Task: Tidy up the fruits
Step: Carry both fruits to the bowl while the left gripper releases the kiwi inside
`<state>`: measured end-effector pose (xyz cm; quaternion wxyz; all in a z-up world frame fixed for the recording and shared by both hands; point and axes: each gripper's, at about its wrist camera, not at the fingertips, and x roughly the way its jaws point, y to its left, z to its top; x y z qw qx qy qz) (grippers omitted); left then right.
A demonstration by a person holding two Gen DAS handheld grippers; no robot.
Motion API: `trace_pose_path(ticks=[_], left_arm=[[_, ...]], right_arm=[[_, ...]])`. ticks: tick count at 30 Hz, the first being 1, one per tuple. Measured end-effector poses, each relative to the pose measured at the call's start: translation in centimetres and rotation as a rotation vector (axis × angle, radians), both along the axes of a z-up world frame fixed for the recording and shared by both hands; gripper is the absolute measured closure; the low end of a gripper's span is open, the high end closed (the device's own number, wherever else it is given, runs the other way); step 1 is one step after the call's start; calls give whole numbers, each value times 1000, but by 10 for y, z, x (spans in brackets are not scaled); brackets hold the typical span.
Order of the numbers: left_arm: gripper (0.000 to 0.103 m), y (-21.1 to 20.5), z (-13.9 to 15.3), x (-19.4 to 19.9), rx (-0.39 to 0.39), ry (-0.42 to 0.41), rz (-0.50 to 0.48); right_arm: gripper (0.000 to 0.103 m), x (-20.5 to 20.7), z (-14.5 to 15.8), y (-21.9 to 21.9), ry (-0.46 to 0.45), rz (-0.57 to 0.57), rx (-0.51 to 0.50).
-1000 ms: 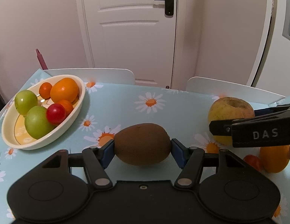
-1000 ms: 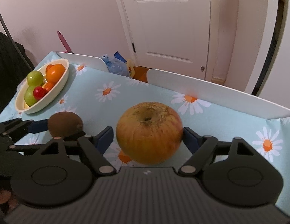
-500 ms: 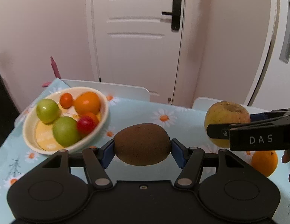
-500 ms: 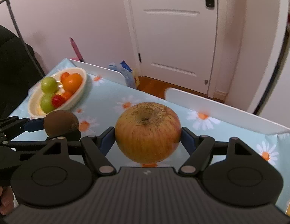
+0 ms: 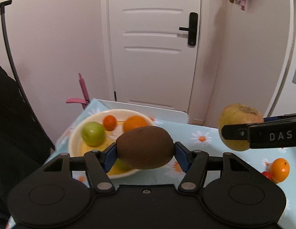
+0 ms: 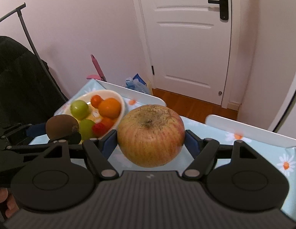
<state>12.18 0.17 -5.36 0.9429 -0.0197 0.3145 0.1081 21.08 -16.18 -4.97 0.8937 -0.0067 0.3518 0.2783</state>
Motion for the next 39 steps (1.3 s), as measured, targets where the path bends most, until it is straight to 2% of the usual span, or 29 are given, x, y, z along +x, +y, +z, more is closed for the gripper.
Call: trace_pose_path(ticks=[10,19,30,35,38,39], left_arm=[[36,62,1,5,26,18,-33],[36,105,-23,23,50,69,-120],[36,135,-63,46,60,156,-262],[35,137,-71,52,81,174,-309],[33,139,-72,55,70,179,-325],[29,139,-72,55,60,180,-331]], right_arm=[[13,-5,10,65,1,-16,10],[13,5,7,116,13,-52,1],[13,16,-9,153,34,-143,-11],[13,16,-13,159,43,-169,-13],[13,16,-13,162,44,-172,-16],[13,17,-12,163,43,-171,-17]])
